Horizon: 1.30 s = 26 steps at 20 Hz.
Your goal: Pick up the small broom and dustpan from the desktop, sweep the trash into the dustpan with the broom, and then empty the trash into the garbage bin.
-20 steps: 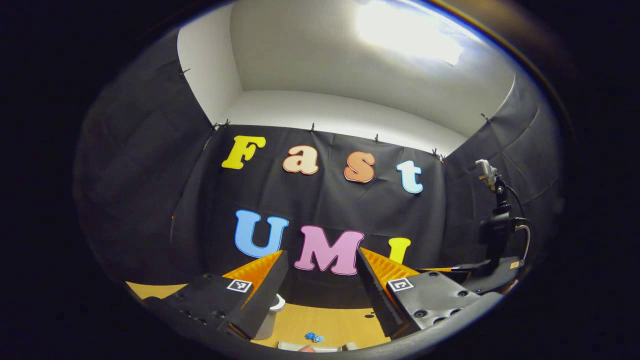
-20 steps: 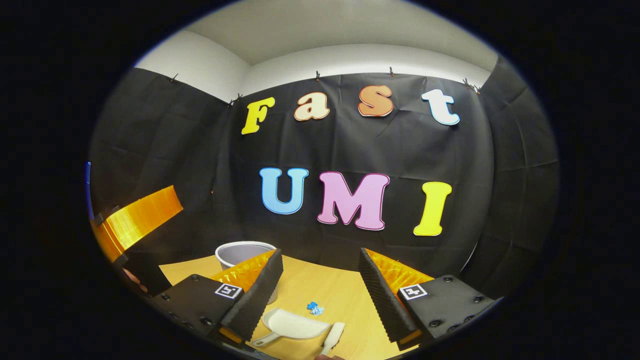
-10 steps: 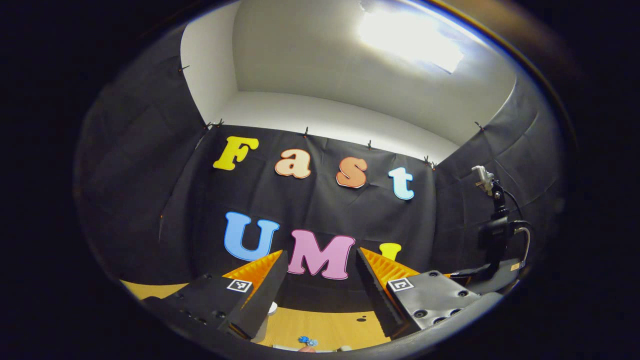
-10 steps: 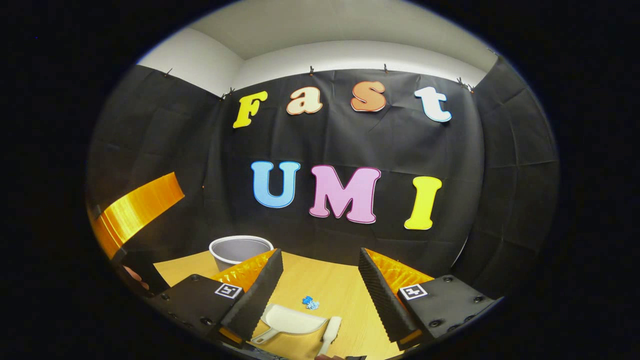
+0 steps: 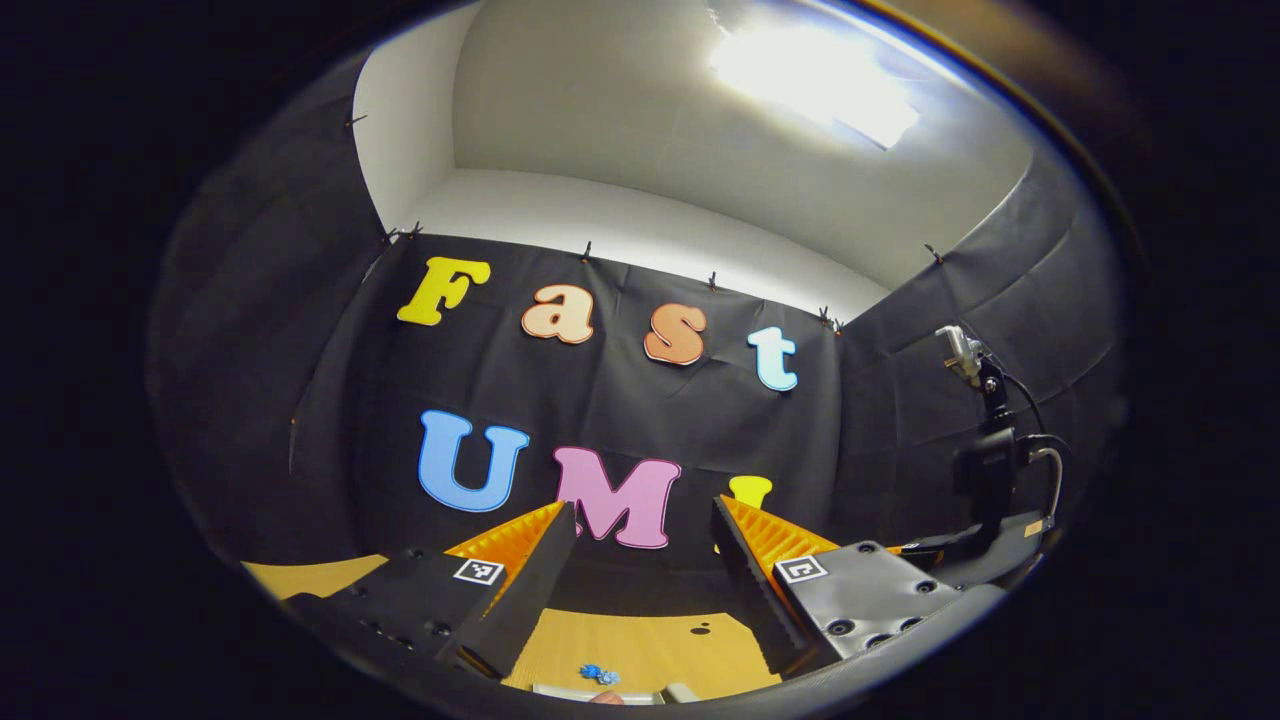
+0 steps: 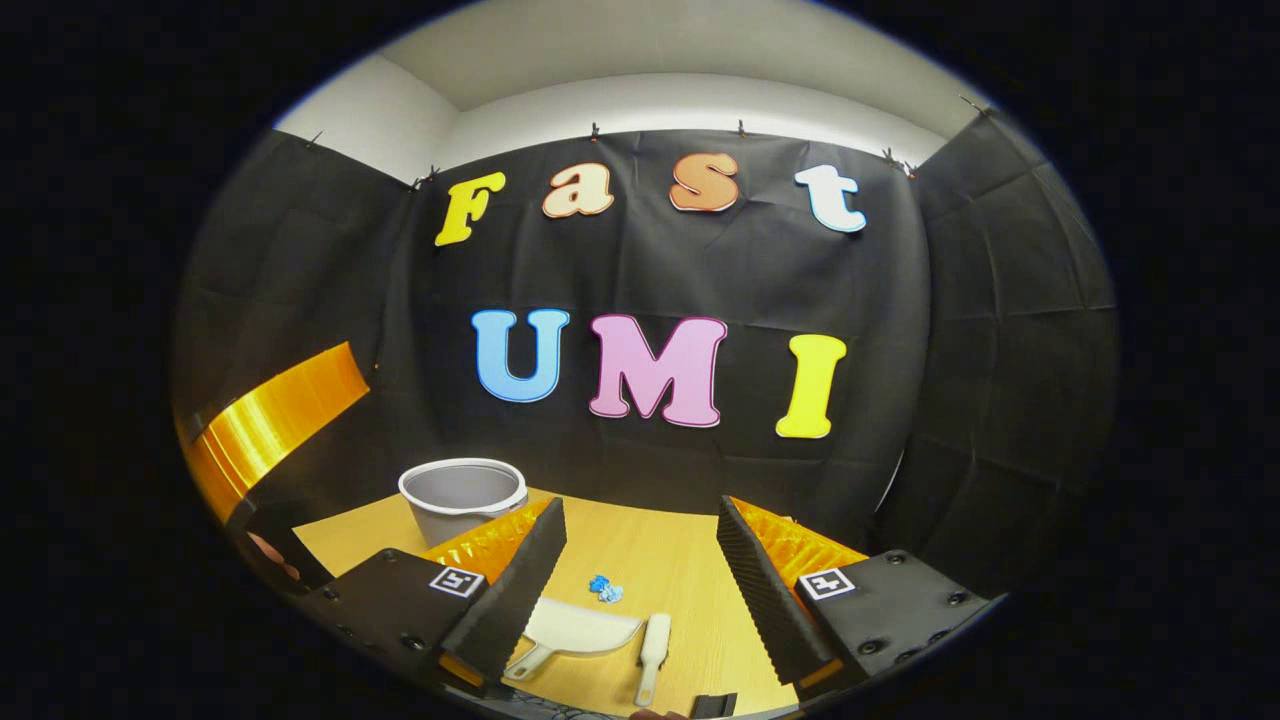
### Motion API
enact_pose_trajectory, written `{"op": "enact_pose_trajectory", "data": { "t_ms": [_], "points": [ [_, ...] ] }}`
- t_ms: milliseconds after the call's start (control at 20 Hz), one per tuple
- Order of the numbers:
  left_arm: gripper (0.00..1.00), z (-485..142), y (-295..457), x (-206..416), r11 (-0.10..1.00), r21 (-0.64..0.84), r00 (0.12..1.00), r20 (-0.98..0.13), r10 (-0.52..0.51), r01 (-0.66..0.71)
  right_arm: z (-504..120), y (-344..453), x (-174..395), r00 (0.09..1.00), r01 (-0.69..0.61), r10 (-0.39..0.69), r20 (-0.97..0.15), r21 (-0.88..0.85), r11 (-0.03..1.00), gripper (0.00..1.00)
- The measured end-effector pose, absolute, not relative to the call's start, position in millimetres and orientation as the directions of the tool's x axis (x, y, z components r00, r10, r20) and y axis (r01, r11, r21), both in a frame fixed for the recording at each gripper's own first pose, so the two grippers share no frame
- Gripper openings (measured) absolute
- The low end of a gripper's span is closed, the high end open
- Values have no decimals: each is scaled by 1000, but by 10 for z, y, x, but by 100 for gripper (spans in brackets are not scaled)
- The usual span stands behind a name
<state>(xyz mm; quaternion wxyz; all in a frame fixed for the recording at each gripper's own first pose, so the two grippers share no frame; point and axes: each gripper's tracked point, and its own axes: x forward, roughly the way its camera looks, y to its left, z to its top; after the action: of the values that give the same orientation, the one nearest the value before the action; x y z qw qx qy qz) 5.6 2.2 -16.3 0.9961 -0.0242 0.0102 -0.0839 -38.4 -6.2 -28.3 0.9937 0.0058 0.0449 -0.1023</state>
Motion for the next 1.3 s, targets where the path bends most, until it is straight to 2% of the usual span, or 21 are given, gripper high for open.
{"op": "enact_pose_trajectory", "data": {
  "t_ms": [450, 650, 850, 1300],
  "points": [
    [81, -597, 223, -26, 995, -19, 978, -185, -97, 95, -109, 33, -380, 980, 196, -198, -33, -47, 980, 97],
    [81, -636, 164, -22, 993, 50, 974, -208, -95, 107, -56, 47, -409, 981, 192, -193, 2, -74, 979, 98],
    [81, -692, 99, 63, 991, 45, 967, -229, -114, 127, -27, -2, -435, 979, 203, -202, 17, -92, 975, 97],
    [81, -901, 110, 160, 990, 5, 948, -286, -137, 144, -218, -85, -363, 972, 228, -231, -36, -73, 971, 97]
  ]
}}
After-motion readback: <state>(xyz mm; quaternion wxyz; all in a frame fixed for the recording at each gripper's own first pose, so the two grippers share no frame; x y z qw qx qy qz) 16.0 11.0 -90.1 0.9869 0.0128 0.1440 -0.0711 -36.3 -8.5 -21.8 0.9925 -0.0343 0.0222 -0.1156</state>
